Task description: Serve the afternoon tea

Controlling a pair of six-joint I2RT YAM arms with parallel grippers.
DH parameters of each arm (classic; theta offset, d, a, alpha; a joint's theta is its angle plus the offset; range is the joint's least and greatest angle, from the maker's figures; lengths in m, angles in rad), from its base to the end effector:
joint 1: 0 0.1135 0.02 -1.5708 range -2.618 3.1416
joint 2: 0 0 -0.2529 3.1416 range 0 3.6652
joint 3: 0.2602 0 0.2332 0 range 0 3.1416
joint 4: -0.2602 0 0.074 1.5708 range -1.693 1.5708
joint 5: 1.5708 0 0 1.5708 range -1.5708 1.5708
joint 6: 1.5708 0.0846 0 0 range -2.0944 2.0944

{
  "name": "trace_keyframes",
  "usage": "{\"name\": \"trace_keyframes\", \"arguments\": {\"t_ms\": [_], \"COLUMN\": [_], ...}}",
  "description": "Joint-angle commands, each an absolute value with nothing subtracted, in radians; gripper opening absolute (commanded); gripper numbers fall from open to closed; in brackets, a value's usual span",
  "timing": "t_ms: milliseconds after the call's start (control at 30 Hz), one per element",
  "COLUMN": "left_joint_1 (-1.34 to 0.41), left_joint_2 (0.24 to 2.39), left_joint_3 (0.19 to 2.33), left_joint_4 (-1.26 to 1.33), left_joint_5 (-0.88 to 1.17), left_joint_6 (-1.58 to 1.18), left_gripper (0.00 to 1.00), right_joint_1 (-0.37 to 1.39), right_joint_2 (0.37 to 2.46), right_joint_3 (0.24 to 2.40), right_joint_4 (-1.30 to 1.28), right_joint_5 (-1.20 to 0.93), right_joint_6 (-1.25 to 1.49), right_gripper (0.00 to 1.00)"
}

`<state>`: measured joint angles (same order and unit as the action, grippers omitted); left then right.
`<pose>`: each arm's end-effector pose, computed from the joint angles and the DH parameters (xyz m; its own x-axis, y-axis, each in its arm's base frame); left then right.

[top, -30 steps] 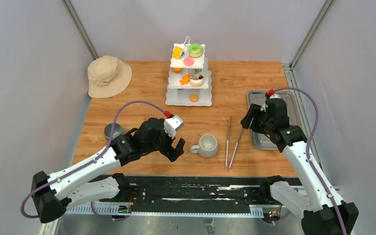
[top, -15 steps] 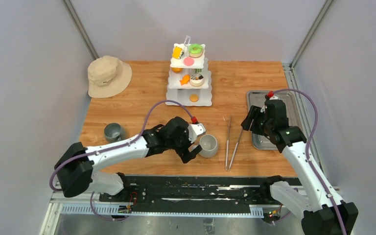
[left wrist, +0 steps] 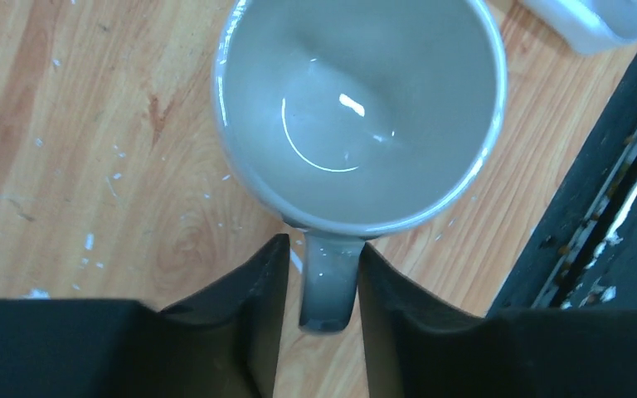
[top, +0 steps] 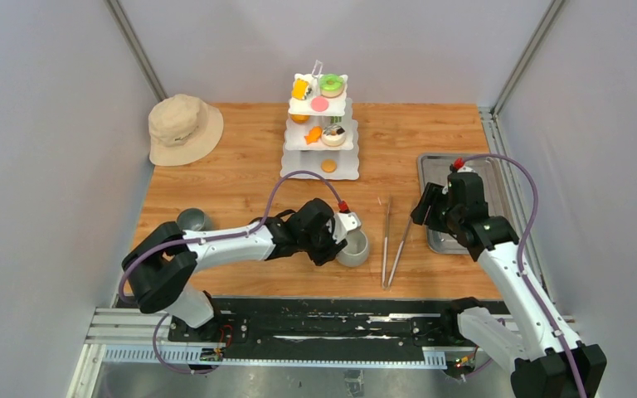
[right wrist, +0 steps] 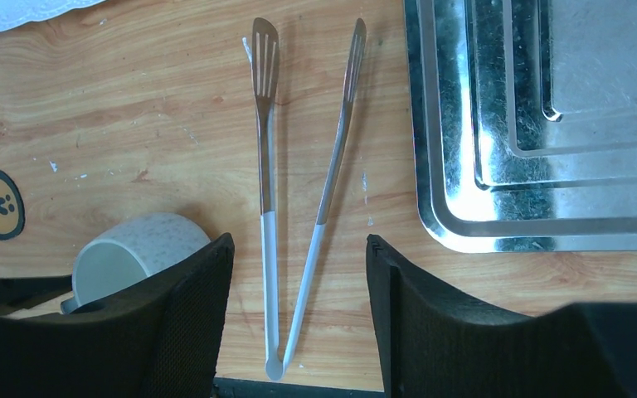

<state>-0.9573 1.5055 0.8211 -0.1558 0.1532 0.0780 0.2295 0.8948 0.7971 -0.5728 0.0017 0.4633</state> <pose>0.1744 -0.2701 0.1525 -0.3599 0.6450 -0.6741 0.8975 0.4368 -0.0613 0.2105 0.0490 0.2500 -0.6424 0.3089 -0.7014 0.0681 0.9346 0.3492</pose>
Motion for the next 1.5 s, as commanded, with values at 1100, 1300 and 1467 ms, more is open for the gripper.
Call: {"name": "trace_keyframes", "arguments": {"t_ms": [1100, 1300, 1467], "left_joint_1": [-0.921, -0.92, -0.92], "left_joint_2": [1.148, 1.137, 1.144], "left_joint_3": [0.745, 0.709, 0.661], "left_joint_4": [-0.661, -0.651, -0.591], "left_joint_5": [-0.811, -0.812, -0.786], "left_joint_6": [-0.939, -0.964, -0.96], "left_gripper": [0.0, 0.0, 0.0], "right_joint_1": [0.234, 0.234, 0.233], "right_joint_2": [0.908, 0.921, 0.93], "right_joint_3": [0.81, 0.814, 0.818], "right_joint_4": [-0.587, -0.584, -0.582], "right_joint_5": [-0.007, -0.014, -0.019], "right_joint_6": [0.47, 0.474, 0.473], "right_gripper": [0.58, 0.58, 0.58]}}
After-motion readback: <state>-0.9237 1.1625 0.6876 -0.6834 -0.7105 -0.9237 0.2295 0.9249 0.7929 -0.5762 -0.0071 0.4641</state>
